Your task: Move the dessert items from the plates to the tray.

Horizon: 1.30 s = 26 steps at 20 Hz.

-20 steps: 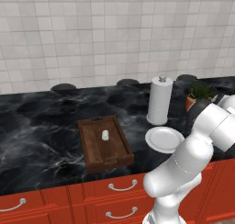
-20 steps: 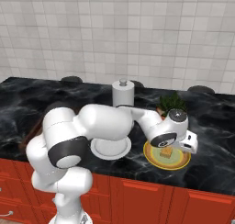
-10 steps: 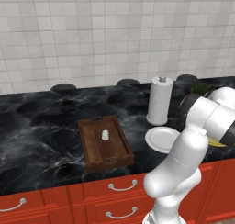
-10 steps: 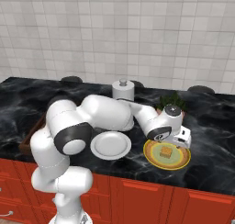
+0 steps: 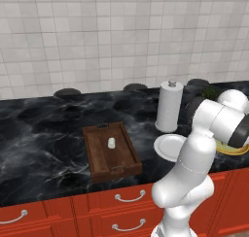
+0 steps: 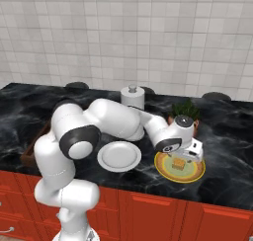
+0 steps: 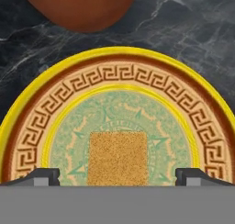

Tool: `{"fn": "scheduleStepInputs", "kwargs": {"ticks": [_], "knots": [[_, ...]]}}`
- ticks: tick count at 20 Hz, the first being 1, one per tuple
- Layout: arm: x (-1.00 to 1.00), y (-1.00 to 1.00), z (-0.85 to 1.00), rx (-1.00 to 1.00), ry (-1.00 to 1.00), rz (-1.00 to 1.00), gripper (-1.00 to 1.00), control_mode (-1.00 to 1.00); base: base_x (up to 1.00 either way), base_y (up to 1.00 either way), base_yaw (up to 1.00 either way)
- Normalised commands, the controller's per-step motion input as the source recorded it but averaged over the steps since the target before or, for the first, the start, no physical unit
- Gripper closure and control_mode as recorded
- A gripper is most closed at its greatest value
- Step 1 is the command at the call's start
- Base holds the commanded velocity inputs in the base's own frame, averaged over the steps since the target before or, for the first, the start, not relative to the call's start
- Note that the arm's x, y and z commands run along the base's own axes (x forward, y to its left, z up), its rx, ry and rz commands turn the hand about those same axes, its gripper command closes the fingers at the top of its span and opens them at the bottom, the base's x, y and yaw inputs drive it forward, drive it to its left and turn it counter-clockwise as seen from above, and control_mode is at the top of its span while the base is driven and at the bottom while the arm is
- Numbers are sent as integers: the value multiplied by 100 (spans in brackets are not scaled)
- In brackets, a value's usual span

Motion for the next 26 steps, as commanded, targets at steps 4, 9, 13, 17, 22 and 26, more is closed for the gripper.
{"fn": "scheduleStepInputs", "kwargs": {"ticks": [4,9,13,17,22,26], "knots": [[0,17,-29,0,0,0,-100,-100,0,0,0],[0,1,-17,0,0,0,-100,-100,0,0,0],[5,-9,-1,0,2,0,-100,-100,0,0,0],[6,0,-1,0,0,0,-100,-100,0,0,0],[26,-6,-1,0,0,0,-100,-100,0,0,0],[0,-8,-7,0,0,0,-100,-100,0,0,0]]}}
